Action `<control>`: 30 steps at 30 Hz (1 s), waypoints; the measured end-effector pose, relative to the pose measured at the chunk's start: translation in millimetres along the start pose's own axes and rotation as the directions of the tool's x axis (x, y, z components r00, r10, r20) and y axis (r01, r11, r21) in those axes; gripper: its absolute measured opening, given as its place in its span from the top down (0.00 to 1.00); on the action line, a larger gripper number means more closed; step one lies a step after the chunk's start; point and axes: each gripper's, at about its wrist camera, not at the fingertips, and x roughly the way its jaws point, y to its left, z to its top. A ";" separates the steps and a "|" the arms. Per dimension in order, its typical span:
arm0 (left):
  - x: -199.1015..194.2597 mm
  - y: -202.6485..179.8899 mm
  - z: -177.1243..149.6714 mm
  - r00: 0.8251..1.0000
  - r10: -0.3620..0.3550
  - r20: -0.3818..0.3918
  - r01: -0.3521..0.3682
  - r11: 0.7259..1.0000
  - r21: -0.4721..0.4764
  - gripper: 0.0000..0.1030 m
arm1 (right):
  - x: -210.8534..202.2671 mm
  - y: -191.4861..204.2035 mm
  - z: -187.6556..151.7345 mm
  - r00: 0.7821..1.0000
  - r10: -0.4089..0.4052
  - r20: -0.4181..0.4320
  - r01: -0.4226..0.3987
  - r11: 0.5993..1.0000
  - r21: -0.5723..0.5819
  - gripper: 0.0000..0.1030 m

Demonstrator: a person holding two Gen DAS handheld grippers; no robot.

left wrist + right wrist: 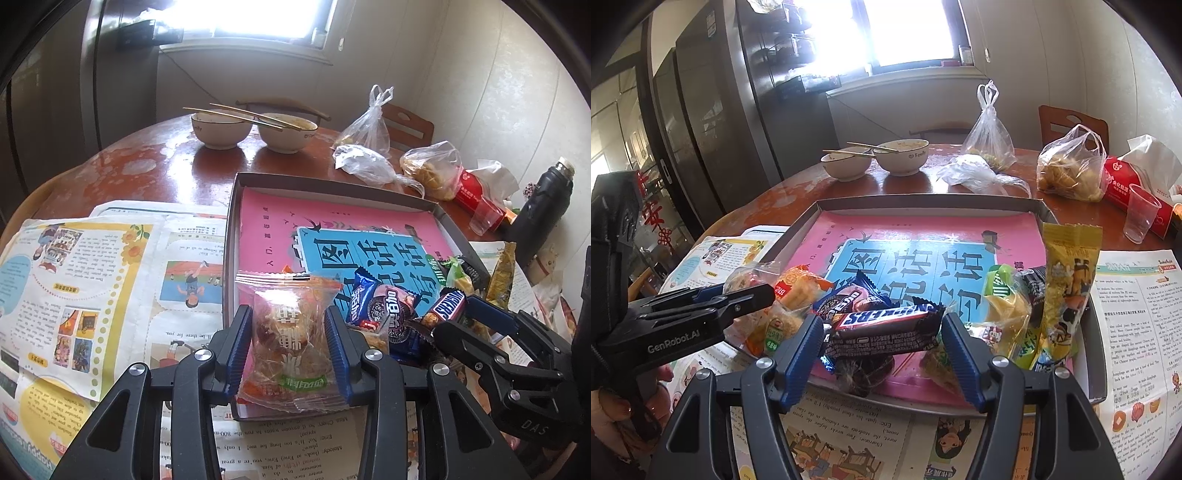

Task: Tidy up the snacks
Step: 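Lower and release the pastry bag in the tray while the right tool releases the Snickers bar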

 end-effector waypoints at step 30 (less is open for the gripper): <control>-13.6 -4.4 1.5 0.999 0.036 0.023 -0.036 0.999 0.008 0.41 | -12.4 -3.3 -1.8 1.000 -0.014 0.018 0.014 1.000 0.020 0.32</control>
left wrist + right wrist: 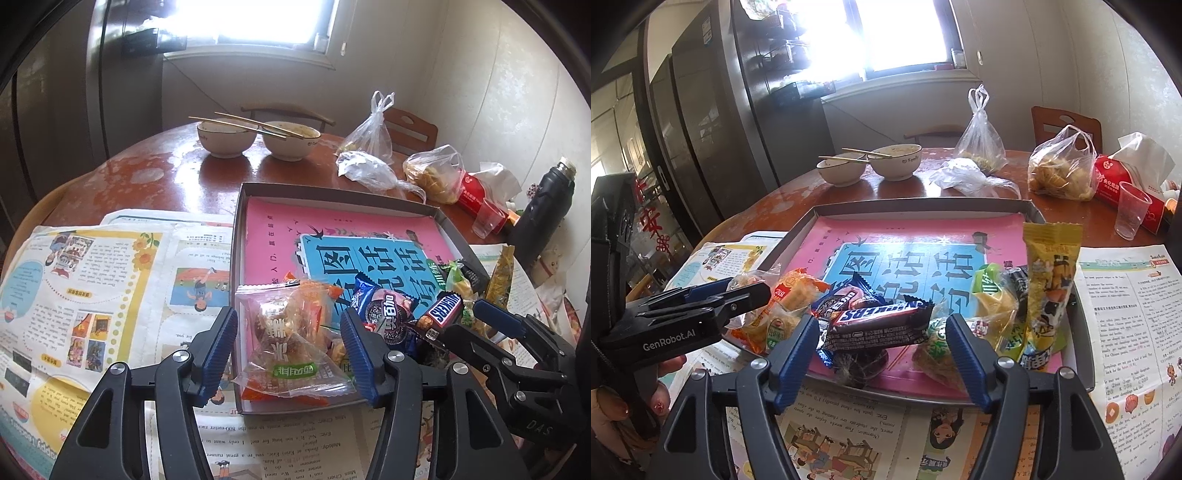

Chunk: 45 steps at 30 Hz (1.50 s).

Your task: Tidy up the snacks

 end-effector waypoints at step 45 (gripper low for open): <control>-81.0 -25.1 -27.3 0.996 0.023 0.085 -0.025 0.999 0.022 0.27 | -74.2 9.8 -2.7 0.990 -0.053 0.130 0.053 0.999 -0.001 0.10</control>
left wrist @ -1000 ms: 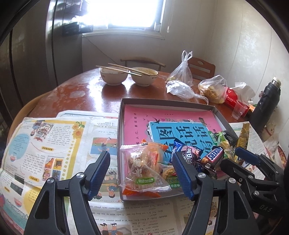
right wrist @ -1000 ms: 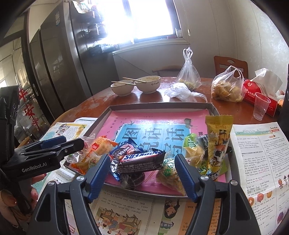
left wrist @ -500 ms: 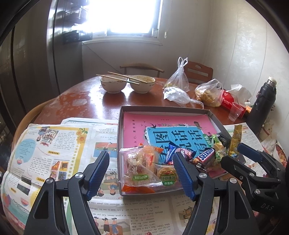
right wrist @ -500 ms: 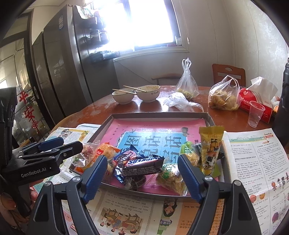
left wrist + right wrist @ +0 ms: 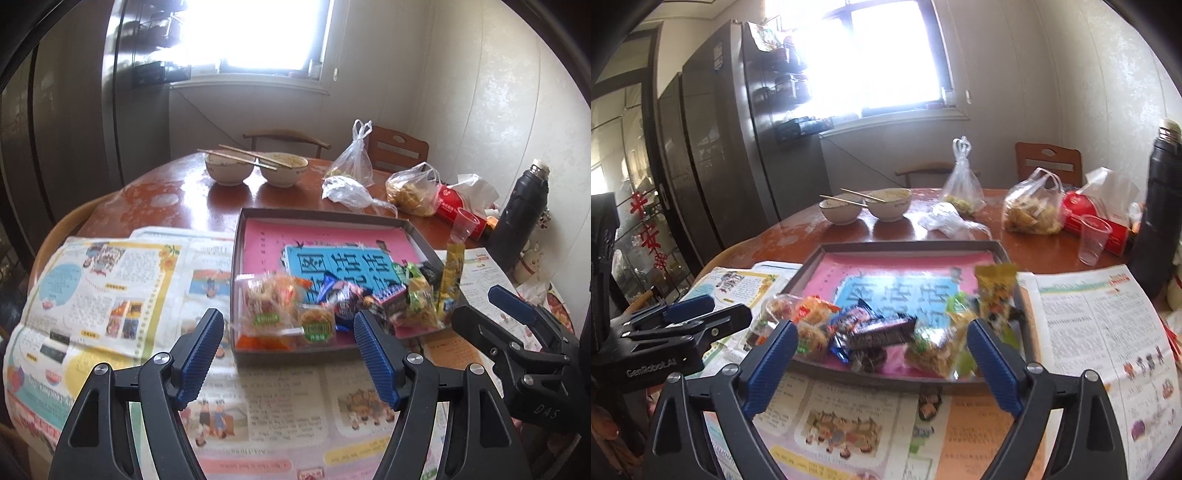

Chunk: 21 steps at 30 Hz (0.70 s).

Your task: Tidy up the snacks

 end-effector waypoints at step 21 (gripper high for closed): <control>-10.8 -27.3 -68.6 0.995 0.002 -0.098 0.006 0.997 0.078 0.27 | -36.8 -15.9 -62.7 0.994 -0.064 -0.084 0.068 0.997 0.042 0.07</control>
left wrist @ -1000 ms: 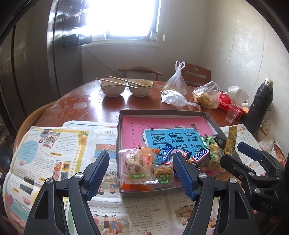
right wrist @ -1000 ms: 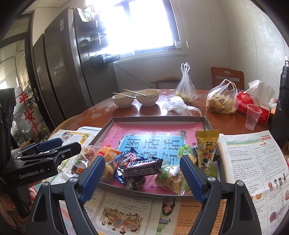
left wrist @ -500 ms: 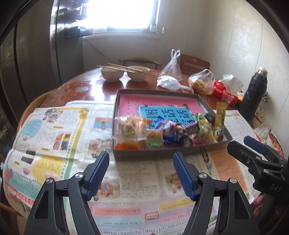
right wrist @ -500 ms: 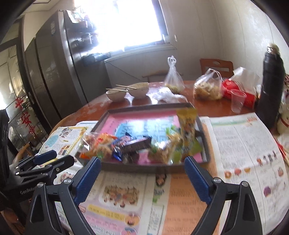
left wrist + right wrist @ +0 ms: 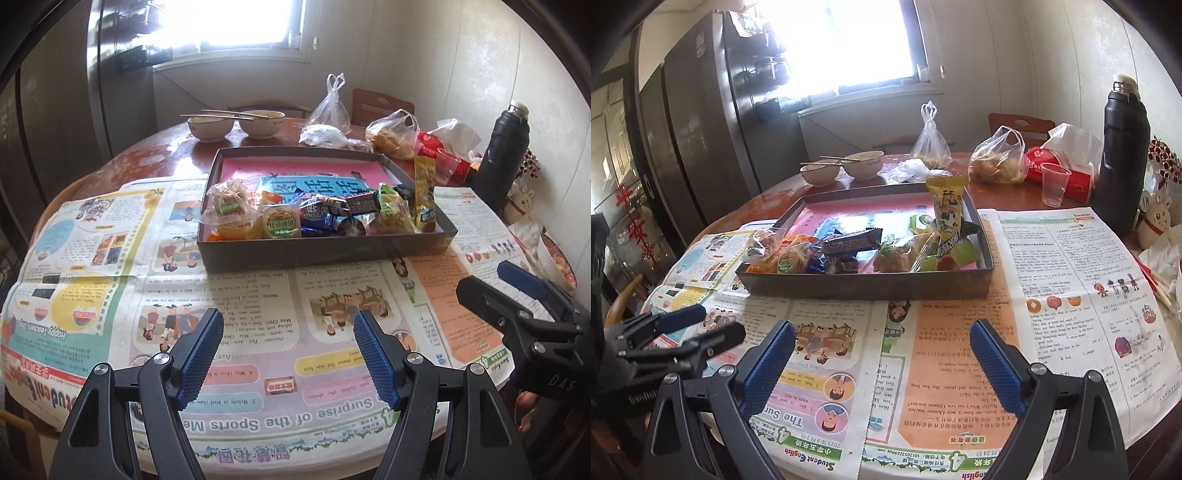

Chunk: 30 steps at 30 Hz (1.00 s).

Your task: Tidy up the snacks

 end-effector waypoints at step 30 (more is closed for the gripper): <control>-5.8 1.3 0.3 1.000 0.014 0.001 -0.014 1.000 0.017 0.27 | -1.0 3.6 -4.3 1.000 0.000 -0.020 0.000 1.000 0.012 0.07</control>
